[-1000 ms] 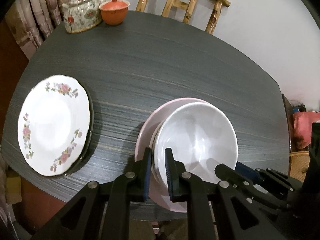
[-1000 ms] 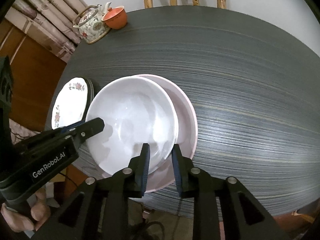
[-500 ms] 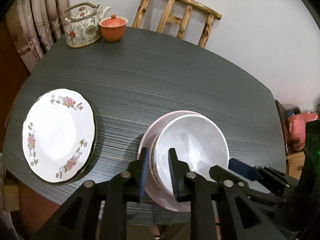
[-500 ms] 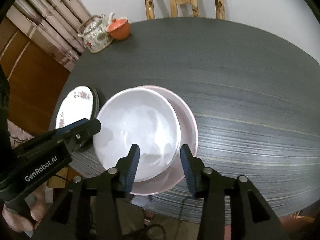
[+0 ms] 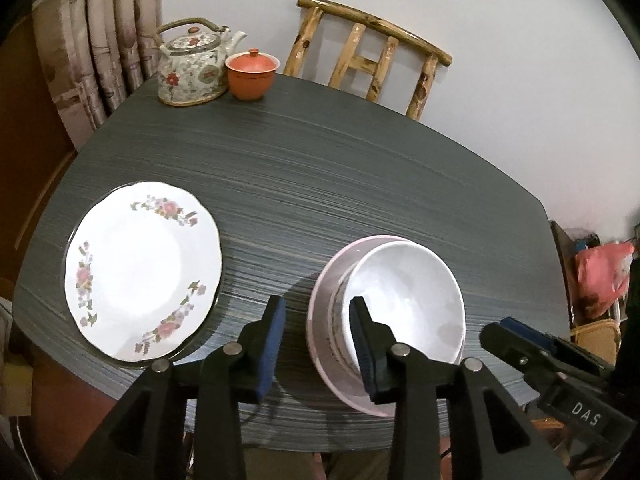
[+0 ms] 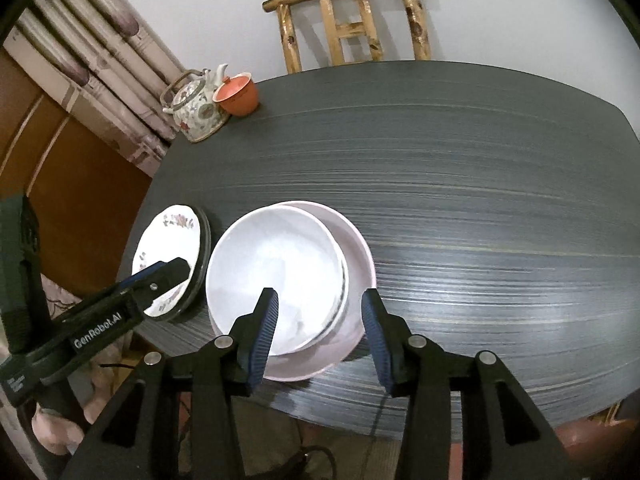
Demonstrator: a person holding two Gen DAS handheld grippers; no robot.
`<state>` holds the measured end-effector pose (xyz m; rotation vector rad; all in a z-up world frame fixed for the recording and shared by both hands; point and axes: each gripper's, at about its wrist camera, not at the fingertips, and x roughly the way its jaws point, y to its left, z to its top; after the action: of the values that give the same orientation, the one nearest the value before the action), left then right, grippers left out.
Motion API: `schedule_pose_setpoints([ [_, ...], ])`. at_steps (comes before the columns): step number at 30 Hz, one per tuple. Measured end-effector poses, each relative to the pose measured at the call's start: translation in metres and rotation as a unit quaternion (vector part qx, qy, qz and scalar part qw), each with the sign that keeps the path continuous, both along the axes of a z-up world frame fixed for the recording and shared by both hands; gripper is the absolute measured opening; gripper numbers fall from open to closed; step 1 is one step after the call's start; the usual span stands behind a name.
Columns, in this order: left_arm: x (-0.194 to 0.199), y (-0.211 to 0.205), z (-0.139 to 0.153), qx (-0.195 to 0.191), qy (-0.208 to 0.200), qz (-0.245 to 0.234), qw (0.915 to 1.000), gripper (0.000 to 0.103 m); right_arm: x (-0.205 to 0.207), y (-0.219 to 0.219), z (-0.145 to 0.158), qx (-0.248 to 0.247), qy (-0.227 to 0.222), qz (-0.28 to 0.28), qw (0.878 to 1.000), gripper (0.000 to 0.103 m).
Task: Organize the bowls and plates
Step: 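Open both tools to release the 'Dog' bowl in the stack, then close both tools on the pink bowl rim and lift the nested bowls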
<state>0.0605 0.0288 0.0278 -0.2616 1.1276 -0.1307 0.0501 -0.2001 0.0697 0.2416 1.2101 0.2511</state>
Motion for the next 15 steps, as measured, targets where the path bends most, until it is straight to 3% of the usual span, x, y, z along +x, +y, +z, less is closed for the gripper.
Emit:
schedule_pose_setpoints([
  [15,-0.003,0.026,-0.008,-0.081,0.027,0.045,0.9953,0.034,-0.010,-0.045,-0.006,0.033,0.005,-0.069,0.997,0.043],
])
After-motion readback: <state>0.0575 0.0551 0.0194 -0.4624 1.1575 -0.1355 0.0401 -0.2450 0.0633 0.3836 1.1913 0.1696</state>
